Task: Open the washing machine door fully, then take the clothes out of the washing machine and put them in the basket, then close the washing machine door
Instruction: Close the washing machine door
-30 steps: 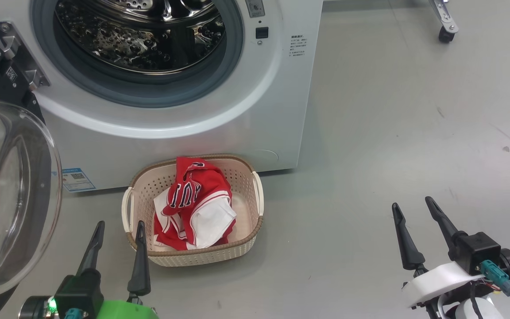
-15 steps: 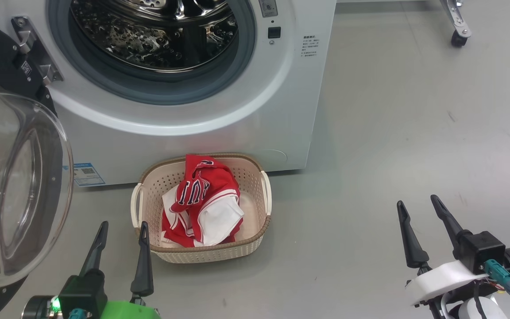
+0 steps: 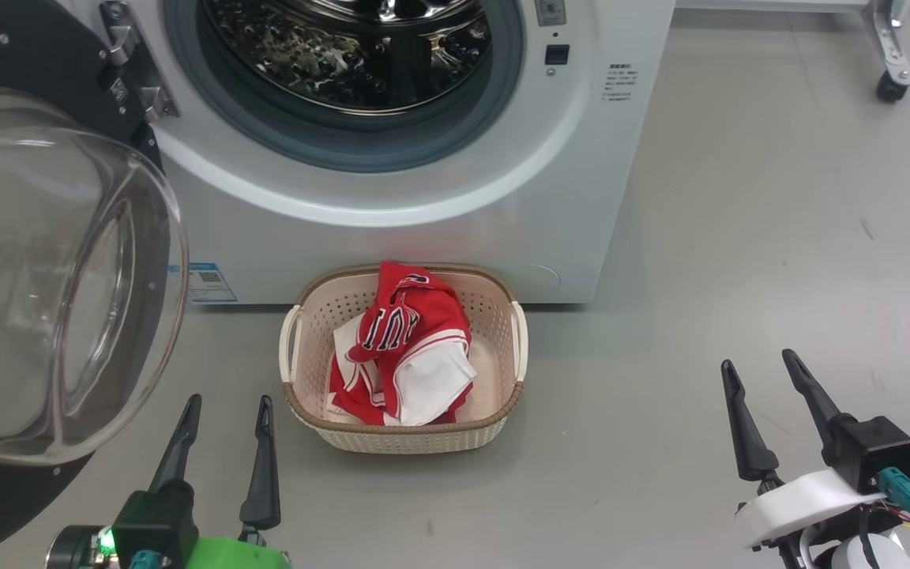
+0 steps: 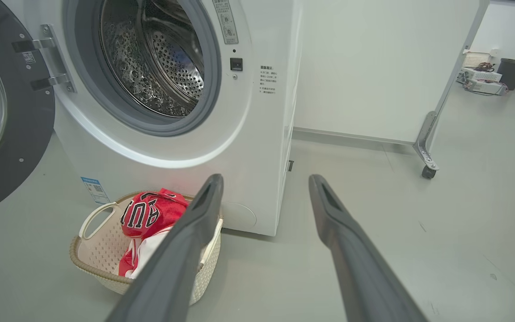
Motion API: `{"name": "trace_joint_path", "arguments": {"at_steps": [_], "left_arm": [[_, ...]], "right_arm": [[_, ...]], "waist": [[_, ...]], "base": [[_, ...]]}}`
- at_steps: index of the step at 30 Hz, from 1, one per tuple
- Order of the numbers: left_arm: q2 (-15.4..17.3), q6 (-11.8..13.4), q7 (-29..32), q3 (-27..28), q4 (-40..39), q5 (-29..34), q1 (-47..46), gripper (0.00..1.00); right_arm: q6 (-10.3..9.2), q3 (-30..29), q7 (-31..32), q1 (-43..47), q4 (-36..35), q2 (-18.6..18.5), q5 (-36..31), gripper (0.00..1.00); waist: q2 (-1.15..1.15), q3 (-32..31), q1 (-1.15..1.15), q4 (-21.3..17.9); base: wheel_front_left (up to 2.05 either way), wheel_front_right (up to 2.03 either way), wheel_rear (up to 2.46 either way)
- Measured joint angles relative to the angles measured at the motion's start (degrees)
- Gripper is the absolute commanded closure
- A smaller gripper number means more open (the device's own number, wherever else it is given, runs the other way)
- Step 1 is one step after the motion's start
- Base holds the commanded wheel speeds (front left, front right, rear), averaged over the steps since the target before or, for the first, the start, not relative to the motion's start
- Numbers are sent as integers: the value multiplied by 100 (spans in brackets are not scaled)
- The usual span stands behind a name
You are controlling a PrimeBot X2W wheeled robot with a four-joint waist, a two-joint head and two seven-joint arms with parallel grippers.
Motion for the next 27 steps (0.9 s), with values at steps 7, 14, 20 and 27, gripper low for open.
{"name": "trace_joint_path", "arguments": {"at_steps": [7, 14, 20, 27], "left_arm": [[0, 0, -20, -21, -7, -13, -3, 0], [-1, 0, -87, -65, -22, -234, -3, 0], [-1, 1, -143, -70, 10, -316, -3, 0], [-1, 2, -193, -75, 98, -365, -4, 0]], "right_arm": [[0, -23, 25, 1, -87, -83, 1, 0], [3, -24, 74, 1, -165, -158, -1, 0], [5, -24, 116, 1, -202, -209, -8, 0], [4, -21, 146, 7, -249, -216, -8, 0]], "waist": [[0, 48, 0, 424], [0, 106, 0, 928], [0, 143, 0, 1390], [0, 159, 0, 1941]], "base": [[0, 0, 0], [0, 0, 0], [0, 0, 0], [0, 0, 0]]}}
